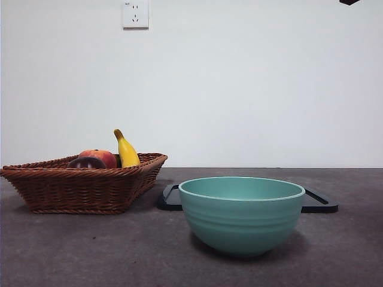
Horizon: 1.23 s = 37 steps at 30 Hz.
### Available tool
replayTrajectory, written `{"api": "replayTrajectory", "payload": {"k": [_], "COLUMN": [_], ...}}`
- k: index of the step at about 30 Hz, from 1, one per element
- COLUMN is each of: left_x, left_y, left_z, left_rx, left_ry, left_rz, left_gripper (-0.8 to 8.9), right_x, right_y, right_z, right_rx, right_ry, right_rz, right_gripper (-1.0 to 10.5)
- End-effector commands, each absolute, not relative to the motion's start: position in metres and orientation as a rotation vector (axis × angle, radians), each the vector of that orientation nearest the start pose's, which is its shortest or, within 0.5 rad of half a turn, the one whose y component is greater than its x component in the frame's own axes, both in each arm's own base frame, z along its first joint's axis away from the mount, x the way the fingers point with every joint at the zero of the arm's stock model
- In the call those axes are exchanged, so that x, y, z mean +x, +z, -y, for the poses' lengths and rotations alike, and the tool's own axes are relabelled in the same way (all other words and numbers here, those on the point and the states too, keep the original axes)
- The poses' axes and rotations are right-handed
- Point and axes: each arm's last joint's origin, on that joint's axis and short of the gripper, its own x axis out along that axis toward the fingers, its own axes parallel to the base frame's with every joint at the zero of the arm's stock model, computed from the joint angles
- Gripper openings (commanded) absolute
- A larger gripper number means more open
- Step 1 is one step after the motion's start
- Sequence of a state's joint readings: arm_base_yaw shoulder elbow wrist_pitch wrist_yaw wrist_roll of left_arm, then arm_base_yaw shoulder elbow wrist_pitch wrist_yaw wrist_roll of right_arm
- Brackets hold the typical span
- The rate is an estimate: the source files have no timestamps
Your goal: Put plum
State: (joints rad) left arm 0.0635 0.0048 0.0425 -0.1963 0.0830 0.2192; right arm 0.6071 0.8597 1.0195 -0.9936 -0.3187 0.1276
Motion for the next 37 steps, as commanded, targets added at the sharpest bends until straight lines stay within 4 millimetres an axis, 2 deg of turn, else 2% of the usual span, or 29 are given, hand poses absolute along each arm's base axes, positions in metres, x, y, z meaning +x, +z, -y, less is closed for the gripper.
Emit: {"api": "replayTrajectory", "payload": {"k": [1,4,37], "left_x": [0.0947,0.0955,0.0955], "left_y": [0.1548,0.1493,0.1495], "left_z": [-0.0039,-0.004,-0.004], "left_rx": [0.207,0.202,0.186], "left_ry": [-0.033,-0.035,-0.033], "left_rz": [-0.159,-0.175,-0.175], "left_gripper": [0.06,0.07,0.07], "right_x": [0.114,0.114,0.114], "right_y": [0.3349,0.3349,0.335], "right_z": [-0.0913,-0.0913,-0.0913], "right_rx": [-0.019,-0.019,-0.019], "right_ry": [0.827,0.827,0.827], "right_rz": [-0.892,-0.891,-0.891], "right_gripper": [0.1,0.1,0.1]}}
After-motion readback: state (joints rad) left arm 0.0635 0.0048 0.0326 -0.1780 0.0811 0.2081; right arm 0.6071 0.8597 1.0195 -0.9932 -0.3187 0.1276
